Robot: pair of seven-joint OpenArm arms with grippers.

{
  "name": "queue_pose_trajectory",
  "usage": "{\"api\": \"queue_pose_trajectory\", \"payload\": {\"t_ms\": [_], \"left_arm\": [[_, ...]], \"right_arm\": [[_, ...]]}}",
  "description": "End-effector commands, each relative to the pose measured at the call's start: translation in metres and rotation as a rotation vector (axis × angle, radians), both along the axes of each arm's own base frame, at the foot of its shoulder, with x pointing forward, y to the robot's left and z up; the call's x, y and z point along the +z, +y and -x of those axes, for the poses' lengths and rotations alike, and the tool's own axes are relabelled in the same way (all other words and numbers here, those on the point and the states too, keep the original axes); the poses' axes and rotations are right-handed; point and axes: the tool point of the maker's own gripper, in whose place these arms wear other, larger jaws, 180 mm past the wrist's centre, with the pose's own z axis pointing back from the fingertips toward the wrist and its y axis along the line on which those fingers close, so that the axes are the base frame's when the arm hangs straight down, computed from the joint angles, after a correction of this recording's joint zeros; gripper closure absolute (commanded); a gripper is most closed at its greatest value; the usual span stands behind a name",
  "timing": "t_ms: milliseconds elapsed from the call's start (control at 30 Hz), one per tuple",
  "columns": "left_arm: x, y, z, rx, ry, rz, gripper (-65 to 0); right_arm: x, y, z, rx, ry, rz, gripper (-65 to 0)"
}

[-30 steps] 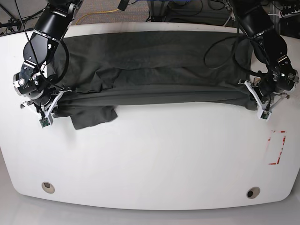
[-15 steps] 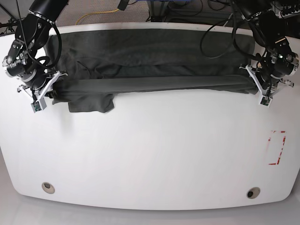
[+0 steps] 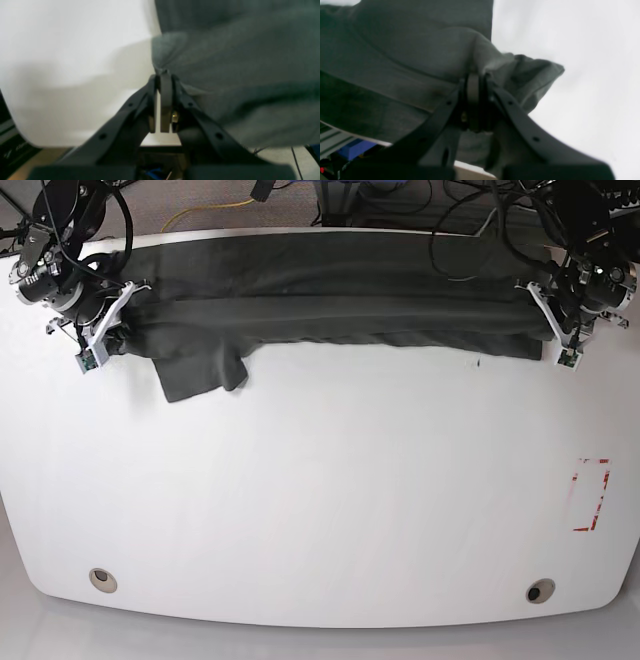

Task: Fold the T-shirt properly
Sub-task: 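Lift the hem with both grippers and fold it toward the base edge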

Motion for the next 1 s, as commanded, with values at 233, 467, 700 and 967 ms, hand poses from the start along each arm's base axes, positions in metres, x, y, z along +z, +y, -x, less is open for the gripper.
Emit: {"api": "queue_pose_trajectory", "payload": {"t_ms": [233,467,700,967], "left_arm": [[0.0,0.004,0.01,-0.005,0.021,-0.026,0.0],[-0.004,0.003,0.015,-0.009,0.036,-0.023,-19.9],[0.004,0.001,0.006,-0.014,0.0,-0.023,-30.7],[0.018,-0.015,-0.012,-0.031,-0.039,0.063,-30.7]], "right_arm": [[0.003,-0.018,0.014,-0.076,-0.008,0.013,-10.0],[-0.004,-0.019,0.02,-0.085,0.017,0.004,-36.9],[0.018,-0.036,0.017,-0.169,-0.07,-0.005,-38.8],[0.027,-0.008,0.011,-0.133,-0.118,-0.181,-38.5]]}}
